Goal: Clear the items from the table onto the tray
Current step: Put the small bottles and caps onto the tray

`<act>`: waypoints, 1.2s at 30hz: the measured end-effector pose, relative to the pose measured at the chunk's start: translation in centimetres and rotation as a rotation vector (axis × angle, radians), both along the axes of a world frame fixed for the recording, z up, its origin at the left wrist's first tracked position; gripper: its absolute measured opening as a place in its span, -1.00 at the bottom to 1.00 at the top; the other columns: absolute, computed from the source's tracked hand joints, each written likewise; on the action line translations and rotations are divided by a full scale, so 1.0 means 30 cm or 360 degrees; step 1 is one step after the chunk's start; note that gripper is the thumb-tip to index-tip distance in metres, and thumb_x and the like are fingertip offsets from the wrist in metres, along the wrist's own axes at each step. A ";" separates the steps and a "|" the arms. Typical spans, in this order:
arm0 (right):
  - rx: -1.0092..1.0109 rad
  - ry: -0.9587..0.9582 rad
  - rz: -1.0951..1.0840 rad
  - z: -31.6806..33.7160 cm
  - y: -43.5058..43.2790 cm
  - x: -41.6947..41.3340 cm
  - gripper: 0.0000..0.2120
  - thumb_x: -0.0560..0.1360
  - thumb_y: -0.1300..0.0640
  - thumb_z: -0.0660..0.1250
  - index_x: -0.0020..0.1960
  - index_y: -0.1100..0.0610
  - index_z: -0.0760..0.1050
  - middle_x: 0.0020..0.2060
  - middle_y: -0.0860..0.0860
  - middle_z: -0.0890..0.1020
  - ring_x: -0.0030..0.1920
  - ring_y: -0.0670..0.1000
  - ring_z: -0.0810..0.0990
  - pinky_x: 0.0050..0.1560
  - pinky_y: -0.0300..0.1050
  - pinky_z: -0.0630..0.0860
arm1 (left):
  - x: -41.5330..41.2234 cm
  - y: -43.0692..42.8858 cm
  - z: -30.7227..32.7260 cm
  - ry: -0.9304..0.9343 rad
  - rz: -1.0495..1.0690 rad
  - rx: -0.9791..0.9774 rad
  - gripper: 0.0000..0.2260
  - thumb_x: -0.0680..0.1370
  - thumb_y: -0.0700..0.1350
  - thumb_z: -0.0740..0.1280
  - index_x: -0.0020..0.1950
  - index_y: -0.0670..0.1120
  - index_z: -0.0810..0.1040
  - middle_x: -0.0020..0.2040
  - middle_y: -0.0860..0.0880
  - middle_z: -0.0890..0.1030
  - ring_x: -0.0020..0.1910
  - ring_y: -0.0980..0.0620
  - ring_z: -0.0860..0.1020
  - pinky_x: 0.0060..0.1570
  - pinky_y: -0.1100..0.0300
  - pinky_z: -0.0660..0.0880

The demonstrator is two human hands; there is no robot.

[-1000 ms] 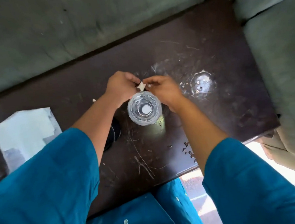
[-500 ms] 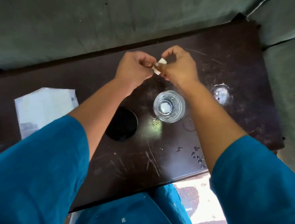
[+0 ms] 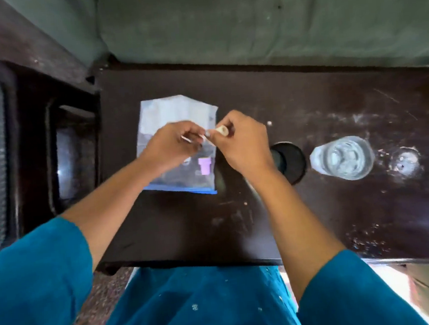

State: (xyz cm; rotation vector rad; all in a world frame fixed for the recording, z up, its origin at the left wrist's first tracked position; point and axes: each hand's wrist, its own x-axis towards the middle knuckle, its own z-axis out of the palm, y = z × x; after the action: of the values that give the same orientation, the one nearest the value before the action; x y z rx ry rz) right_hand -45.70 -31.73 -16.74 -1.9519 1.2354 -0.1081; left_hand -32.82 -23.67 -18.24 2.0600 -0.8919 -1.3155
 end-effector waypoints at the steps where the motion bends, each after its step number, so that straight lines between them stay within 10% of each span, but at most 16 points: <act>1: 0.0019 0.0035 -0.0033 -0.013 0.026 -0.006 -0.83 0.37 0.04 0.41 -0.19 0.13 0.50 -0.22 0.10 0.62 -0.15 0.13 0.56 -0.22 -0.15 0.28 | -0.006 0.035 -0.023 -0.0124 -0.0112 0.0043 -0.79 0.43 -0.31 0.35 0.02 -0.10 0.58 -0.07 -0.11 0.65 -0.15 -0.01 0.57 -0.09 0.23 0.45; 8: 0.0084 0.0154 -0.0257 -0.107 0.191 0.001 -0.85 0.43 0.23 0.27 -0.05 0.13 0.57 -0.05 0.09 0.61 -0.03 0.07 0.56 -0.01 -0.18 0.39 | -0.074 0.153 -0.179 -0.0394 -0.0537 -0.0002 -0.60 0.47 -0.03 0.33 0.30 0.12 0.43 0.06 -0.14 0.44 -0.01 -0.11 0.53 -0.08 0.23 0.39; 15: 0.0022 0.0109 -0.0390 -0.130 0.231 -0.022 -0.82 0.50 0.27 0.21 0.03 0.11 0.54 0.02 0.09 0.59 -0.10 -0.03 0.55 0.01 -0.20 0.44 | -0.115 0.142 -0.234 -0.0626 -0.0508 -0.0129 -0.82 0.53 -0.20 0.23 0.11 -0.07 0.51 0.13 -0.13 0.47 -0.01 -0.16 0.54 -0.11 0.12 0.42; 25: -0.0048 -0.0169 -0.0120 0.004 0.341 0.300 -0.76 0.42 0.30 0.32 0.02 0.05 0.57 0.01 0.04 0.52 -0.24 0.01 0.57 -0.10 -0.34 0.37 | 0.218 0.356 0.013 -0.0647 0.0546 -0.0461 -0.90 0.36 -0.30 0.34 -0.18 -0.15 0.49 -0.22 -0.05 0.57 -0.28 -0.03 0.52 -0.24 0.26 0.39; 30: -0.0101 -0.0505 0.0167 0.122 0.442 0.607 -0.77 0.39 0.24 0.38 -0.01 0.00 0.57 -0.12 -0.03 0.58 -0.16 -0.06 0.58 -0.06 -0.26 0.47 | 0.439 0.485 0.188 -0.1023 0.0963 -0.0727 -0.85 0.30 -0.42 0.29 -0.20 -0.25 0.55 -0.07 -0.20 0.57 -0.11 0.10 0.48 -0.10 0.60 0.31; 36: -0.0375 -0.0661 0.0422 0.191 0.491 0.886 -0.77 0.35 0.33 0.34 -0.06 0.08 0.61 -0.21 -0.06 0.55 -0.26 -0.18 0.44 -0.16 -0.53 0.31 | 0.611 0.565 0.272 -0.1090 0.1400 -0.0567 -0.76 0.39 -0.40 0.26 -0.02 -0.22 0.61 0.00 -0.16 0.41 -0.22 0.16 0.42 -0.06 0.43 0.38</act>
State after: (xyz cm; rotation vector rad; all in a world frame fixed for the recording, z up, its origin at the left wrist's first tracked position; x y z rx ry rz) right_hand -19.12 -16.99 -11.01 -2.1366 0.7124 -0.5145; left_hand -14.49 -6.73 -10.08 2.1942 -0.3143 0.0161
